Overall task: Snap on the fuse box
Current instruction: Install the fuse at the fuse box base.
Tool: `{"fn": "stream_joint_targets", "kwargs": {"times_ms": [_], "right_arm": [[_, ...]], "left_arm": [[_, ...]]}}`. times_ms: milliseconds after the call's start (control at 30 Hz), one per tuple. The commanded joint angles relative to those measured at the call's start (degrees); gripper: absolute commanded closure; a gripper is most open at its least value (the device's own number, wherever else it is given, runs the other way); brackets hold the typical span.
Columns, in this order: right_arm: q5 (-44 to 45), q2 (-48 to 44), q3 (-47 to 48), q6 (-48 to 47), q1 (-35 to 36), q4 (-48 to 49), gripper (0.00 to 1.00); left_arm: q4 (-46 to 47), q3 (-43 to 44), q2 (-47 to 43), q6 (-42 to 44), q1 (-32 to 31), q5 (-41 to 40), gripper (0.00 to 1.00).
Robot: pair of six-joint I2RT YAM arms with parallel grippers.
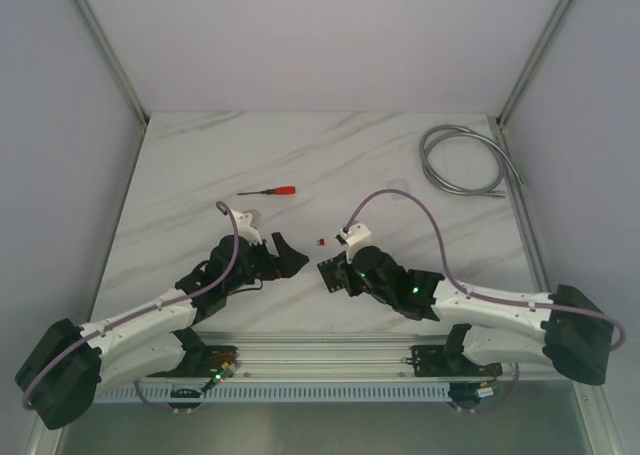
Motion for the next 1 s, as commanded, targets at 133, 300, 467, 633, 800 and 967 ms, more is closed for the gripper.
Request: {"fn": "stream_joint_targets", "kwargs": {"times_ms": [133, 300, 467, 633, 800, 967], "right_arm": [[15.28, 8.91, 3.16, 2.74, 4.37, 1.90, 1.00], [16.84, 12.20, 3.30, 3.19, 5.63, 4.78, 1.00], [17.96, 14.52, 3.77, 3.58, 5.72, 7.12, 1.00], [17.78, 16.69, 4.17, 4.47, 5.72, 7.68, 1.00], [18.21, 17.79, 4.91, 5.22, 5.73, 7.68, 1.00], [18.35, 18.76, 4.96, 6.24, 5.80, 7.68, 1.00]], "left_arm": [[-2.08, -0.68, 2.79, -4.82, 0.59, -2.72, 0.00], [-2.12, -1.45, 4.89, -7.15, 1.44, -2.67, 0.00], [-2.45, -1.80, 5.54, -8.13, 3.33, -2.34, 0.00], [-2.40, -1.22, 6.48, -8.52, 3.88, -2.20, 0.00], [-2.42, -0.75, 6.31, -8.47, 3.97, -2.69, 0.00], [-2.42, -0.60, 6.91, -8.45, 3.96, -2.17, 0.00]]}}
